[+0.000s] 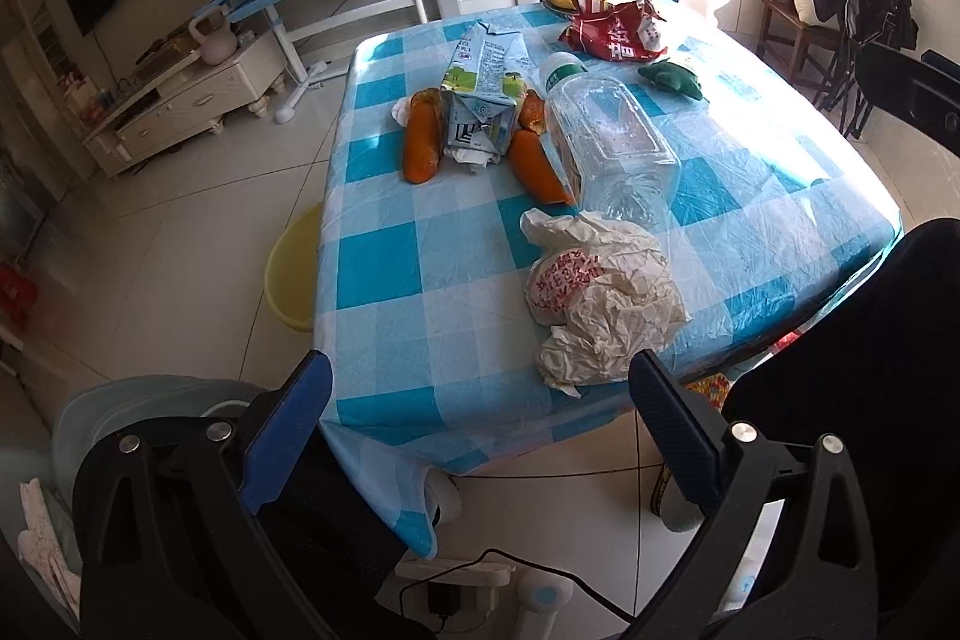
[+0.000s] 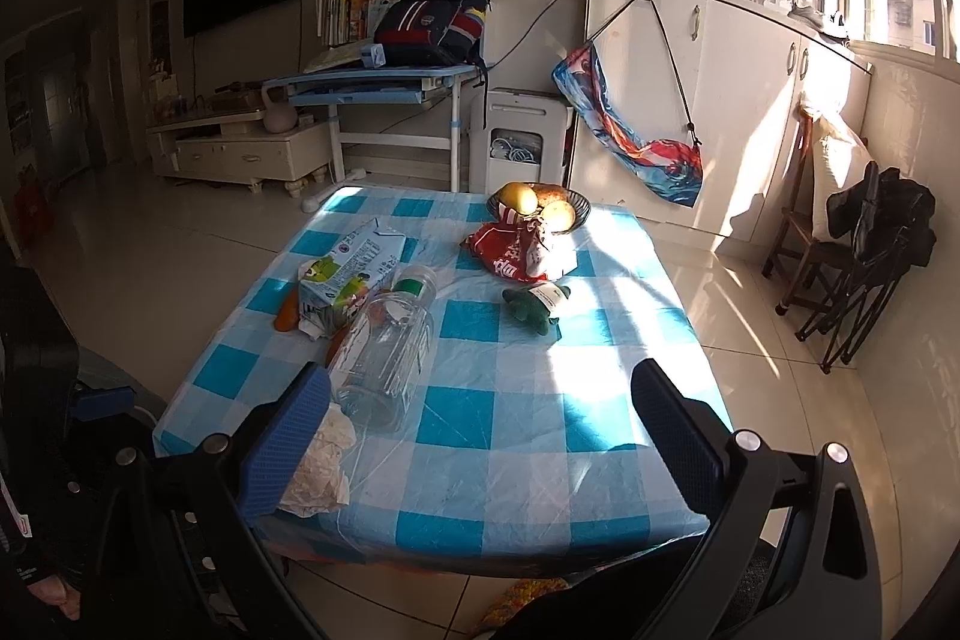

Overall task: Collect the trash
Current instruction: 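Reach the left tool toward the crumpled white plastic bag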

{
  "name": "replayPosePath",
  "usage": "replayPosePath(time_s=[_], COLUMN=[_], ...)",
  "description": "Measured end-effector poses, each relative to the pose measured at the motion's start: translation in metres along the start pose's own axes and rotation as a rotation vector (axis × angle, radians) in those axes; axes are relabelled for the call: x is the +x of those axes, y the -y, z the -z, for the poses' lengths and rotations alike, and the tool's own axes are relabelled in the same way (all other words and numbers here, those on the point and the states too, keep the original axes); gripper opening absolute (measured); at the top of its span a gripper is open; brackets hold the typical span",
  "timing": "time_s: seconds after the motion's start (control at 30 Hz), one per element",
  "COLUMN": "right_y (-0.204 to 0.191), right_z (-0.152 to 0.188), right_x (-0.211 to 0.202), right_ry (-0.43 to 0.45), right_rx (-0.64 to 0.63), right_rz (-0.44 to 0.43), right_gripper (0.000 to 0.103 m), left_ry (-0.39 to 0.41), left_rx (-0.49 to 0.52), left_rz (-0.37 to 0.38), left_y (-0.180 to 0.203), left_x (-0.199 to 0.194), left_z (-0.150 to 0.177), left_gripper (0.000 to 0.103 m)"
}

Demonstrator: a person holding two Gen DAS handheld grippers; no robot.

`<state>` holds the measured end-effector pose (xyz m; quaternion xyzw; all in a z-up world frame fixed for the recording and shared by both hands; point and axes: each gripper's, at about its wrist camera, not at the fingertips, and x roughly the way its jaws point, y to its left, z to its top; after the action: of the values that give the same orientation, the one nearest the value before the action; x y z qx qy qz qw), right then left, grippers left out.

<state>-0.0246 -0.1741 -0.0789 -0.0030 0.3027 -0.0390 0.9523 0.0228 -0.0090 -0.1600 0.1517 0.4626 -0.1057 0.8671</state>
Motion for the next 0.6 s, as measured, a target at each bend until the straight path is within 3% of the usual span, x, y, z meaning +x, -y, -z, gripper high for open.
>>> replayPosePath(time_s=[0.13,0.43,0.6], right_y=[0.002,0.000,-0.004], right_z=[0.001,0.000,-0.002], right_x=[0.005,0.010,0.010], right_ry=[-0.013,-0.021,-0.014], right_rx=[0.009,-0.010,-0.021], right_rz=[0.003,0.023,0.022], right_gripper=[0.096,0.096,0.096], left_ry=[-0.048,-0.017,-0.031], left_rx=[0.037,0.036,0.058], left_rz=[-0.042,-0.128,-0.070], left_y=[0.015,0.027,0.024], left_x=[0.033,0.077,0.070], left_z=[0.001,-0.037,-0.040], left_gripper=[0.096,0.096,0.096])
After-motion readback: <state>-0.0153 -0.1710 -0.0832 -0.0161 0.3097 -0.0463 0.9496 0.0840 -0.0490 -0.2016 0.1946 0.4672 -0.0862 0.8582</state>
